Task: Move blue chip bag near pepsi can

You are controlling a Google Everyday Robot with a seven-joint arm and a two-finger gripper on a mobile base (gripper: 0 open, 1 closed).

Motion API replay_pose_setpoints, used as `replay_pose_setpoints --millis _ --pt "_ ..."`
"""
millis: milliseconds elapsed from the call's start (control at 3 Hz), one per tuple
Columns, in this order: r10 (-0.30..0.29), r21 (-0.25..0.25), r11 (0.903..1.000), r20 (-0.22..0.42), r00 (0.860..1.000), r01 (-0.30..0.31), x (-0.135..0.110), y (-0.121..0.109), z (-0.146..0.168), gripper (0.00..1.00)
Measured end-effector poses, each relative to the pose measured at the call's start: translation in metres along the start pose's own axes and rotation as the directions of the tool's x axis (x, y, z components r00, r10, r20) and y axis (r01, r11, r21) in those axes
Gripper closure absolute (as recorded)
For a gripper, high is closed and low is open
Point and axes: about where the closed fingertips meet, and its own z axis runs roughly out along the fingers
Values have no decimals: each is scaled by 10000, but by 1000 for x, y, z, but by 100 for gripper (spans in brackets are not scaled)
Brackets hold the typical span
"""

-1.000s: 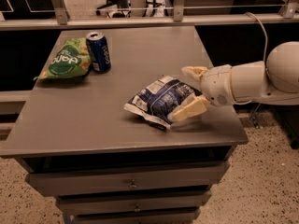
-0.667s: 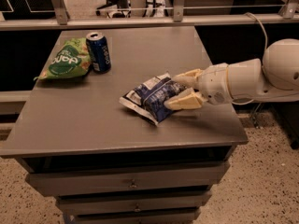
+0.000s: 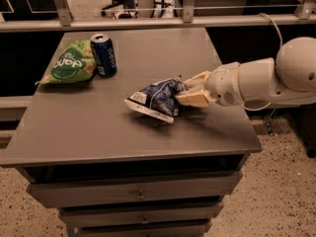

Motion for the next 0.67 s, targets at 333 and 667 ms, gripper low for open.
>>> replay_pose_setpoints --millis 333,667 --pt "384 1414 9890 407 9984 -438 -15 -31 -19 100" --pt "384 2967 9530 836 9958 -616 -32 -71 -39 100"
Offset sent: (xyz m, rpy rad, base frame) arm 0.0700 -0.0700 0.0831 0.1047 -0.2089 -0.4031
